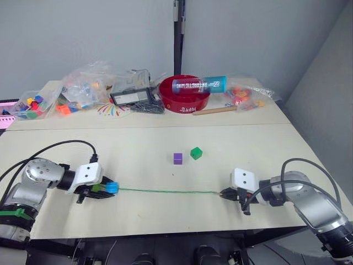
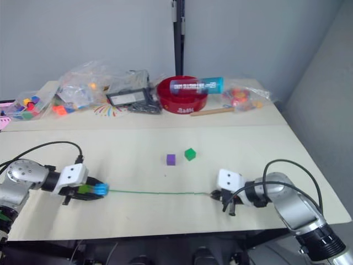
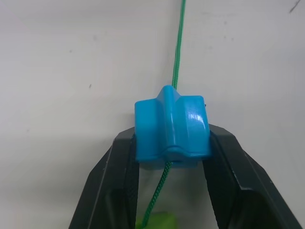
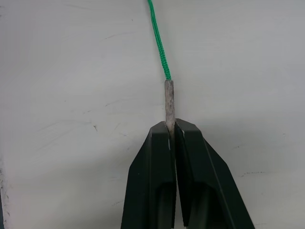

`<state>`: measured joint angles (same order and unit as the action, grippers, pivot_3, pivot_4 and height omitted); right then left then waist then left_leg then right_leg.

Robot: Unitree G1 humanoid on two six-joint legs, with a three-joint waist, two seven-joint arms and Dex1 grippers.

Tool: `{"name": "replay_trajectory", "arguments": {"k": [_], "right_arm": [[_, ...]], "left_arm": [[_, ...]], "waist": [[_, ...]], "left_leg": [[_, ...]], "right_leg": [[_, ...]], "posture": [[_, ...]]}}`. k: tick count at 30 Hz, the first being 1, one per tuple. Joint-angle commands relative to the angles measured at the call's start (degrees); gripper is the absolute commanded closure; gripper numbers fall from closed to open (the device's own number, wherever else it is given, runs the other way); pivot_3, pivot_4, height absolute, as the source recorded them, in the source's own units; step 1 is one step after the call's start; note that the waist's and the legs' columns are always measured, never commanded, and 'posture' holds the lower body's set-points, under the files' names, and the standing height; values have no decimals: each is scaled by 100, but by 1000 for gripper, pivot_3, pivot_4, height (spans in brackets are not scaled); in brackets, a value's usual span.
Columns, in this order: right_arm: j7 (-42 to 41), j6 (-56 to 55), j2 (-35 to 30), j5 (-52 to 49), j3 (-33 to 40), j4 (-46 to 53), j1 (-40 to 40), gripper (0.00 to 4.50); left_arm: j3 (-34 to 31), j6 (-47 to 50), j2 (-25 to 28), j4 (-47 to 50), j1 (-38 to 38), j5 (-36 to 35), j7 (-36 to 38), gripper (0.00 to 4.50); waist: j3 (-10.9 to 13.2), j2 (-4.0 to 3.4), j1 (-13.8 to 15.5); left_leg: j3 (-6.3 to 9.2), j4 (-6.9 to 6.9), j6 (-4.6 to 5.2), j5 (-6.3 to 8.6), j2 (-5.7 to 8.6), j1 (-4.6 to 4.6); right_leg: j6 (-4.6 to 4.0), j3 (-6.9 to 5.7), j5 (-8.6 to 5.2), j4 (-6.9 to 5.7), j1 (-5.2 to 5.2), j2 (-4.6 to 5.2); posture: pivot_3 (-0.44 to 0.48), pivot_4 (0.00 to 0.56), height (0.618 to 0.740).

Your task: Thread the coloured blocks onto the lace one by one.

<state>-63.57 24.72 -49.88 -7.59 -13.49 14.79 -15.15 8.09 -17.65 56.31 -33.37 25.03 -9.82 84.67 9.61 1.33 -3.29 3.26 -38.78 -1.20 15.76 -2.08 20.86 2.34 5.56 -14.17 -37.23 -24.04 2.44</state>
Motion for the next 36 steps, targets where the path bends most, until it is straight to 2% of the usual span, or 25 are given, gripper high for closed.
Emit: {"name": "replay_trajectory", "arguments": {"k": [1, 8, 10, 16, 17, 22, 25, 29, 32, 36], "right_arm": [[-8, 54, 31, -13, -48, 148, 60, 4500], [5, 47, 183, -10, -89, 123, -61, 4500], [2, 69, 247, -27, -107, 150, -98, 4500], [-29, 266, 330, -43, -242, 351, -221, 4500], [-31, 340, 348, -49, -273, 405, -257, 4500], [28, 750, 510, -80, -493, 693, -488, 4500], [212, 1092, 762, 2, -710, 750, -757, 4500], [433, 1518, 1010, 133, -1000, 772, -1079, 4500], [545, 1838, 1096, 218, -1191, 832, -1304, 4500], [634, 2129, 1120, 277, -1313, 895, -1505, 4500]], "left_arm": [[89, -226, 221, -585, -146, 497, 14, 3125], [16, -117, 312, -541, -125, 416, 94, 3125], [-66, 123, 303, -381, -102, 272, 115, 2093], [-478, 1079, 510, 813, -90, -207, 303, 152], [-548, 1375, 607, 1092, -118, -327, 392, 27], [-829, 2729, 848, 2354, -101, -986, 525, 27], [-831, 3426, 592, 3251, -55, -1364, 245, 27], [-484, 3910, -142, 4459, -343, -1477, -466, 27], [25, 3867, -945, 4697, -341, -981, -1271, 27], [581, 3559, -1722, 4603, -159, -375, -1887, 27]], "waist": [[-5, -9, -25], [-13, -22, -91], [-13, -22, -92], [1, 2, -63], [7, 11, -58], [25, 40, -54], [25, 39, -53], [25, 39, -36], [26, 40, -16], [26, 42, 21]], "left_leg": [[0, 1, 0, 0, 0, 0], [0, 4, 0, 0, -1, -5], [-3, 3, 0, 0, -1, -7], [1, -2, 0, 0, -1, 14], [5, -6, 0, 0, -1, 23], [6, -6, 0, 0, -1, 28], [6, -6, 0, 0, -1, 28], [6, -8, -1, 0, 2, 29], [9, -7, 0, 0, 1, 30], [11, -13, -1, 0, 6, 30]], "right_leg": [[0, 0, 0, -1, 0, 0], [1, 3, -4, -13, -2, -4], [0, 5, -8, -26, -6, -4], [-5, 2, -13, -36, -25, -4], [-6, -1, -13, -36, -31, -3], [-5, -3, -13, -32, -33, 1], [-4, -3, -14, -31, -32, 1], [-4, -2, -13, -31, -30, 4], [-5, -3, -13, -32, -32, 3], [-6, -3, -11, -33, -30, 4]], "posture": [[0, 150, 740], [0, 150, 740], [0, 150, 740], [0, 150, 740], [0, 150, 740], [0, 150, 740], [0, 150, 740], [0, 150, 740], [0, 150, 740], [0, 150, 740]]}}
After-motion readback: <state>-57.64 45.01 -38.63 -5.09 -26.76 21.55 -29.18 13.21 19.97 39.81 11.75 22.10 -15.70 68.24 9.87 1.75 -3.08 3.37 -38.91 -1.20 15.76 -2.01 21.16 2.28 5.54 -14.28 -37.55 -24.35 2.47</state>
